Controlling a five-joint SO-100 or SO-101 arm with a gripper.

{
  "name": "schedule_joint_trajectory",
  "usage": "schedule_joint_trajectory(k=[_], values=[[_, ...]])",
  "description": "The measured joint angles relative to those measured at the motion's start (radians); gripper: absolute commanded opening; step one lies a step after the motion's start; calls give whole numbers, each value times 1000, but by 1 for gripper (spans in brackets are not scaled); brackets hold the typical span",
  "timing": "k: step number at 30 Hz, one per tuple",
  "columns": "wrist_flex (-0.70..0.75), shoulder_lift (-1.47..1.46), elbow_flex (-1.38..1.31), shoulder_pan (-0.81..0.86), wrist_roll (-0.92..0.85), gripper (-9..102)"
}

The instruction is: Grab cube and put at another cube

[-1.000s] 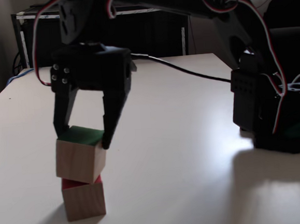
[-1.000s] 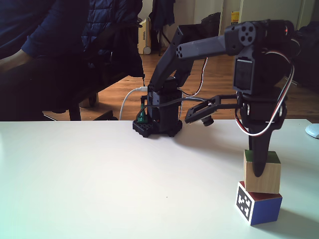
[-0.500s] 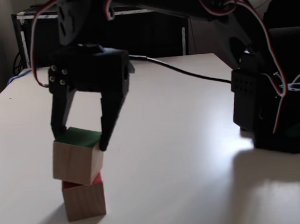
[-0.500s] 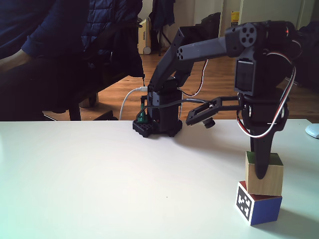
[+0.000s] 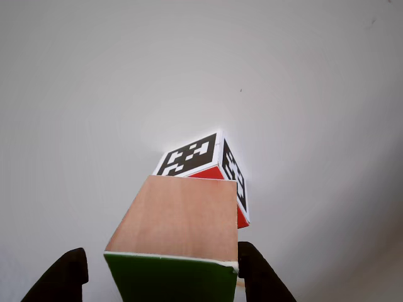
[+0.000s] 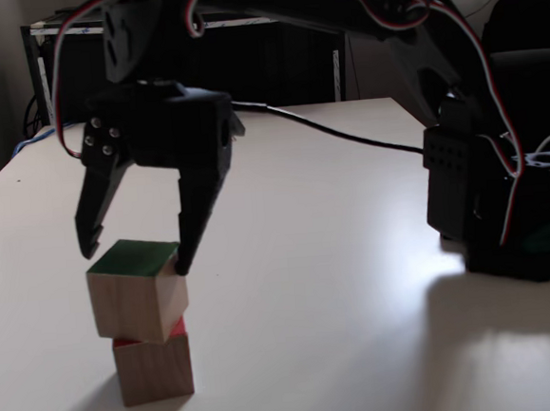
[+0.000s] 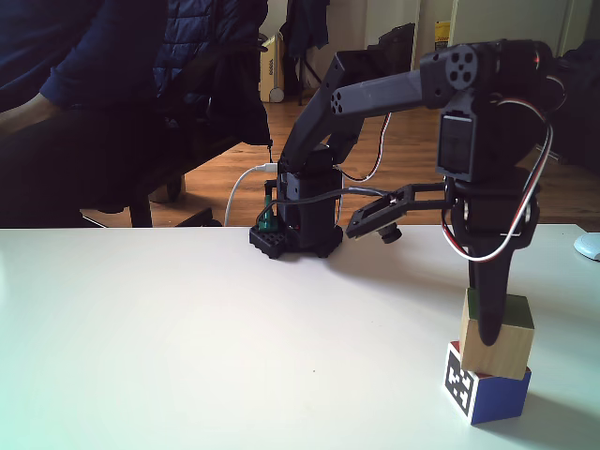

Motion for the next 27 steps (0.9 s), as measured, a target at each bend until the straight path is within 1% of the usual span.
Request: schedule_joint_trajectory(k=[3,6,11,14,16,17,19,21,23,24,27], values=[[-2,17,15,-14,2,38],[-3,94,61,-26,3,39],[-2,310,198,-60,-5,38],[3,471,285,-54,-41,35],[3,581,333,-35,-77,32],[3,637,353,-21,-95,32],[3,746,388,18,-137,28],[3,850,417,61,-187,26],[-2,951,451,94,-238,21],[-12,1000,474,104,-259,20],[-83,1181,607,169,-341,12]])
